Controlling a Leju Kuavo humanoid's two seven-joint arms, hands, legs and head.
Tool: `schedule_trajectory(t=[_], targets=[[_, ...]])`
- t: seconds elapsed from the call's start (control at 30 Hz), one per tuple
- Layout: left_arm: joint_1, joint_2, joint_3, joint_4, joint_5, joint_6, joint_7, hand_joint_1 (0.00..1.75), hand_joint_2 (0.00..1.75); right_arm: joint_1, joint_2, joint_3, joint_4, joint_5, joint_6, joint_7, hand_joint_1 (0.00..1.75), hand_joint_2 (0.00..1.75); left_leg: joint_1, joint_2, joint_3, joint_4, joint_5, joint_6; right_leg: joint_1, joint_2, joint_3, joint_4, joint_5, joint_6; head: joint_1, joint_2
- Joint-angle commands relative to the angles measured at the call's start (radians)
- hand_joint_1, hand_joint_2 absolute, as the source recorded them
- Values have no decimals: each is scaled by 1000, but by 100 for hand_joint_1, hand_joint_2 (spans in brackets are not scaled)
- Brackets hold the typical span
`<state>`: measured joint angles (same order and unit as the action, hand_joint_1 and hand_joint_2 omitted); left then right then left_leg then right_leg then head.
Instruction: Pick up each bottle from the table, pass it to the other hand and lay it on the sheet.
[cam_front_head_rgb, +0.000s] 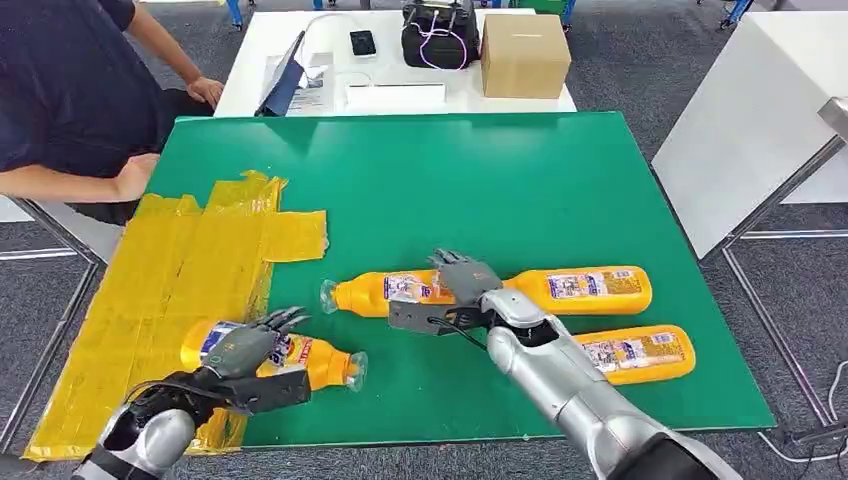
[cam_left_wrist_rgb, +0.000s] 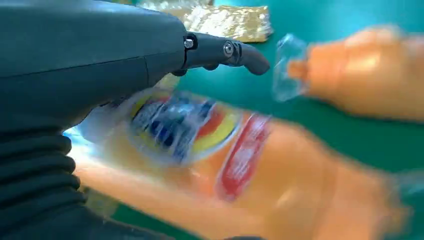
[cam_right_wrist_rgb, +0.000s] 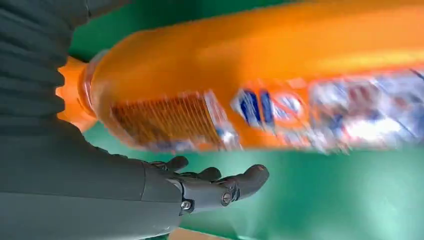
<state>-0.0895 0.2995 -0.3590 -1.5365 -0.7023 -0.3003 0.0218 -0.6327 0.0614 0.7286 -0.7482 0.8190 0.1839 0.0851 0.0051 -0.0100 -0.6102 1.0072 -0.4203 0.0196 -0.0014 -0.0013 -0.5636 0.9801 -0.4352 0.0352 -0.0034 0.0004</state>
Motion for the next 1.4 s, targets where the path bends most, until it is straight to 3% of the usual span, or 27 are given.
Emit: schedule_trajectory(t=[0.03, 0.13, 0.27, 0.33, 0.43, 0.53, 0.6, 0.7, 0.73, 0.77, 0.8, 0.83, 0.97, 1.17, 1.4], targets=[[83, -126, 130, -155, 232, 54, -49, 0, 0, -50, -15, 117, 252, 50, -13, -16, 166, 175, 0, 1, 3, 0, -2, 0, 0, 0, 4, -1, -1, 0, 0, 0], [74, -136, 135, -156, 254, 58, -74, 0, 0, -54, -10, 123, 252, 57, -17, -23, 168, 175, 0, 1, 4, -1, -2, 0, 0, 1, 5, -2, -1, 0, 0, 0], [103, -251, 191, -280, 453, 54, -109, 0, 0, -23, 3, 188, 292, 134, -15, 14, 175, 175, 1, -1, 3, 0, 0, -1, 1, -2, 4, -2, 0, 0, 0, 0], [133, -274, 204, -321, 529, 48, -98, 0, 0, -3, 7, 179, 304, 136, -58, 11, 175, 175, 1, -2, 4, 0, -1, 0, 2, -2, 6, -3, 0, 0, 0, 0], [211, -286, 251, -347, 659, 46, -84, 0, 0, 5, 2, 132, 290, 121, -155, 10, 175, 175, 1, 1, 10, -2, -1, 0, 1, 0, 10, -4, 0, 0, 0, 0], [218, -284, 254, -347, 663, 45, -88, 0, 0, 1, 1, 129, 287, 120, -153, 11, 175, 175, 0, 2, 10, -2, -1, -1, 0, 1, 9, -3, 0, 0, 0, 0], [238, -331, 300, -354, 790, 48, -71, 0, 0, 29, -5, 61, 213, 97, -267, -6, 175, 175, 0, 0, 10, -1, -1, -1, 0, -1, 9, -3, 0, 0, 0, 0], [302, -404, 365, -428, 921, 117, -60, 0, 0, 168, -12, -128, -103, 21, -458, -33, 175, 175, 1, 0, 10, -1, -1, 0, 1, 0, 9, -3, 0, 0, 0, 0], [319, -409, 365, -450, 942, 116, -57, 0, 0, 219, -23, -156, -236, 42, -459, 13, 175, 175, 1, 2, 9, 0, -2, 0, 1, 1, 9, -3, 0, 0, 0, 0], [330, -434, 382, -472, 954, 143, -85, 0, 0, 260, 3, -217, -329, -27, -563, -36, 175, 175, 1, 1, 9, 0, -2, 0, 1, 1, 9, -2, -1, 0, 0, 0], [342, -417, 372, -493, 961, 158, -87, 0, 0, 287, 17, -248, -415, -156, -548, -91, 175, 175, 1, 1, 8, 0, -2, 0, 1, 1, 8, -2, -1, 0, 0, 0], [346, -401, 369, -495, 978, 195, -103, 0, 175, 298, 7, -239, -520, -201, -550, -104, 175, 175, 1, 3, 5, 1, -3, 0, 1, 3, 5, 0, -1, 0, 1, 0], [321, -395, 342, -479, 978, 257, -129, 0, 175, 322, -16, -166, -729, -384, -463, -138, 175, 175, 0, 1, 1, 3, -4, -1, 0, 0, 1, 3, -3, 0, 0, 0], [306, -384, 300, -478, 982, 284, -143, 0, 175, 330, -31, -66, -753, -403, -432, -157, 175, 175, 0, 0, 1, 0, -2, -1, 1, -2, 1, -1, -1, 0, 0, 0], [304, -374, 283, -481, 984, 283, -144, 0, 175, 311, -41, -38, -734, -418, -385, -140, 175, 175, 0, -1, 1, 0, -1, 0, 0, -2, 1, -1, -1, 0, 0, 0]])
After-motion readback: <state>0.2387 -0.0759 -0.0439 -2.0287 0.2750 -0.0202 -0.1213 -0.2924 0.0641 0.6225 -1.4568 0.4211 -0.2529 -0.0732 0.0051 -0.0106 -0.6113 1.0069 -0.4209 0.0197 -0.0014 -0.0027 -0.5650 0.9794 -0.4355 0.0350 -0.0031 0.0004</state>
